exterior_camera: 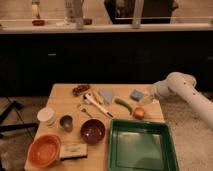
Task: Place sponge in purple bowl
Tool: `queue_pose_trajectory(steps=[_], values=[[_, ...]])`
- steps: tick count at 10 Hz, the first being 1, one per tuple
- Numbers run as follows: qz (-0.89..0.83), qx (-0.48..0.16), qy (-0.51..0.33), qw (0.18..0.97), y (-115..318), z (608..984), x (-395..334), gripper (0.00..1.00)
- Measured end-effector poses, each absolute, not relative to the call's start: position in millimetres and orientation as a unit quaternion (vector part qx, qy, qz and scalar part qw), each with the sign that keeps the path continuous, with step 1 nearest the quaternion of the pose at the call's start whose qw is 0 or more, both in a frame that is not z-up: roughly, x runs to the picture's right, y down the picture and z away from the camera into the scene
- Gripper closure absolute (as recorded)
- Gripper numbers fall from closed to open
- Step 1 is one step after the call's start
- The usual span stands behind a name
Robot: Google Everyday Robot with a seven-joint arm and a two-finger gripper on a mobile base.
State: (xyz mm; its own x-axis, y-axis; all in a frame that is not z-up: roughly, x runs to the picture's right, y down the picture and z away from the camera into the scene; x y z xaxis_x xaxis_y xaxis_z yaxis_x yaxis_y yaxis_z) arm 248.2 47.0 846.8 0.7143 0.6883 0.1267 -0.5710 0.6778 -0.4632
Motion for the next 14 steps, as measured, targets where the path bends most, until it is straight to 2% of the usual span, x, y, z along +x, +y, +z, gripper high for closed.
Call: queue_pose_trajectory(steps=[3,6,14], values=[[0.348,-0.199,-0.149,0.904,46,847,246,0.2],[0.375,-0.171,-0.165,0.896,47,847,253,0.2],[0.377,-0.158,-0.162,0.898,44,898,257,0.2]])
